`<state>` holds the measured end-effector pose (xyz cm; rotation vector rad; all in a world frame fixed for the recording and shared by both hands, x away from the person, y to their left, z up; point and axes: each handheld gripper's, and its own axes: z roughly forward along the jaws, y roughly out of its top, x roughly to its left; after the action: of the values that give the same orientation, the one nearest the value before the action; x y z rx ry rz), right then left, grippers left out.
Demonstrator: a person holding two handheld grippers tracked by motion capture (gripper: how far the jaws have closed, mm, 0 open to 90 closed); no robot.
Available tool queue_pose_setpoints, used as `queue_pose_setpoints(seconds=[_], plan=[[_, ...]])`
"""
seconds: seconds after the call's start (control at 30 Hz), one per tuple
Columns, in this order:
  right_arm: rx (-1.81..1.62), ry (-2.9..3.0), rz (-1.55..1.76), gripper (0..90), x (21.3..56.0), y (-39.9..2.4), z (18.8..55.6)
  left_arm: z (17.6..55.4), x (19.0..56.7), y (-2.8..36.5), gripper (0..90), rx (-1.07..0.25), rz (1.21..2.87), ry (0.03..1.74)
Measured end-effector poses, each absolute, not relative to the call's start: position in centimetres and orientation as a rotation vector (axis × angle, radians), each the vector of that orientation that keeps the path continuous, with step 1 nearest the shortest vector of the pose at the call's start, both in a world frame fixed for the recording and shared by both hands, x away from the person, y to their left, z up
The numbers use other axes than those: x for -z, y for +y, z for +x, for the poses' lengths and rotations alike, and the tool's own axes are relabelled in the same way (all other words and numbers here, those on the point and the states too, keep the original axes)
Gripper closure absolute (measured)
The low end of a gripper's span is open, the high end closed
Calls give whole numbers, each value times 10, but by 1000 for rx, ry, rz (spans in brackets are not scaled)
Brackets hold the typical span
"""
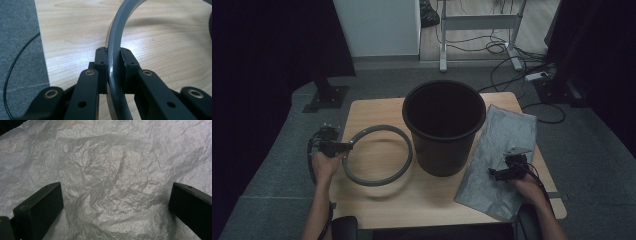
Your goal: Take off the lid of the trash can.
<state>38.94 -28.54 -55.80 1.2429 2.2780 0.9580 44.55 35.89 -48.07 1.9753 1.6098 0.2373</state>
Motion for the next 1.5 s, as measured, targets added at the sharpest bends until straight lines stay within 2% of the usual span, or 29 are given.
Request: queue_pose_setpoints(seconds=[0.73, 1.1, 1.27, 1.5], plan=[[-960, 2277, 1245, 0, 558, -285, 389, 438, 524, 349, 779, -277, 1979, 1650], [-960, 2277, 1245, 0, 558, -285, 389, 432, 529, 340, 743, -356, 2008, 1609], [-960, 2277, 1245, 0, 558, -285, 389, 428, 532, 335, 567, -392, 2030, 1538], [-960, 2277, 1244, 0, 558, -285, 389, 421, 539, 325, 368, -458, 2064, 1447]])
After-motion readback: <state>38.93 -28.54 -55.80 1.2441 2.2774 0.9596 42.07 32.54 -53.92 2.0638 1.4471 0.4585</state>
